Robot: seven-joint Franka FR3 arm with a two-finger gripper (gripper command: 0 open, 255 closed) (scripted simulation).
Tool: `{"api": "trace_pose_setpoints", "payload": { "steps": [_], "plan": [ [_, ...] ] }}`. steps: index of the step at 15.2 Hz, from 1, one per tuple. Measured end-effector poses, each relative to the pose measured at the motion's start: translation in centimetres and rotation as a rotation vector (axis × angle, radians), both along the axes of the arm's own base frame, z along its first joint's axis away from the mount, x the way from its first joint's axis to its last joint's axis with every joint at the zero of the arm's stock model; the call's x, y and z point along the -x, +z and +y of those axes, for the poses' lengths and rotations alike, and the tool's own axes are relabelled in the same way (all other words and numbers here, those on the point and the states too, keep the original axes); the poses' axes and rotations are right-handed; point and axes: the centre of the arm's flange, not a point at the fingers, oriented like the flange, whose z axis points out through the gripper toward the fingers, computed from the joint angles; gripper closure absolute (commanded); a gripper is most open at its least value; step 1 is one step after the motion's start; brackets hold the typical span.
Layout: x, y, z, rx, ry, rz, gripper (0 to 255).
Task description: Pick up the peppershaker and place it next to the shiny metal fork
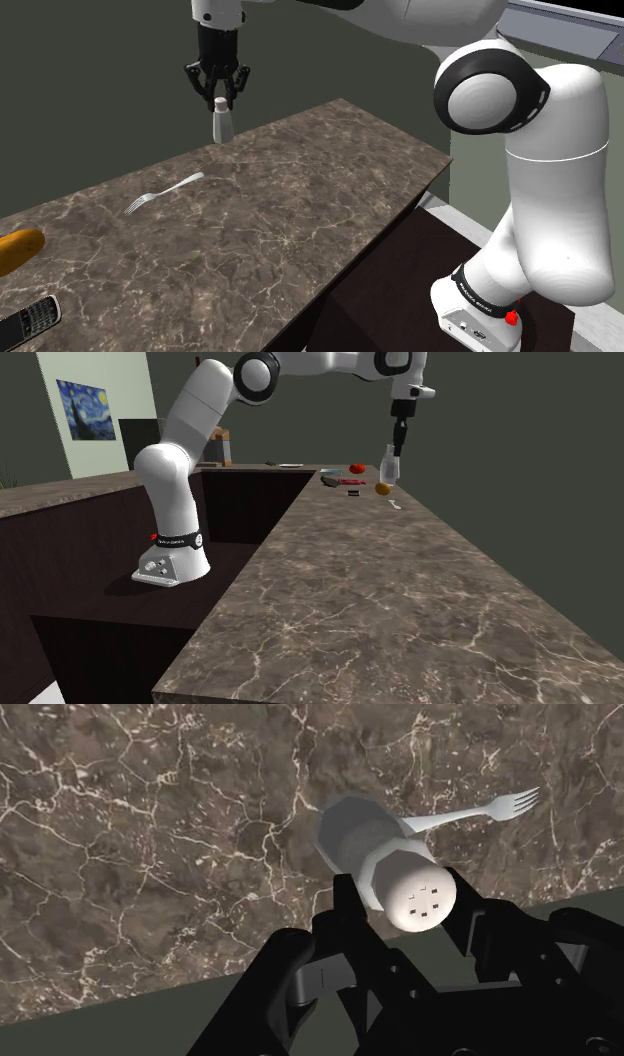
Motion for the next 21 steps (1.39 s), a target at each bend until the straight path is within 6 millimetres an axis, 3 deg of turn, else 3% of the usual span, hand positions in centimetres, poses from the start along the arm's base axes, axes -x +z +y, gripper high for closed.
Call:
{"api": "trace_pose_setpoints", "payload": {
  "steps": [21],
  "plan": [
    [0.0, -11.0, 0.0, 0.0, 0.0, 0.0, 255]
  ]
}}
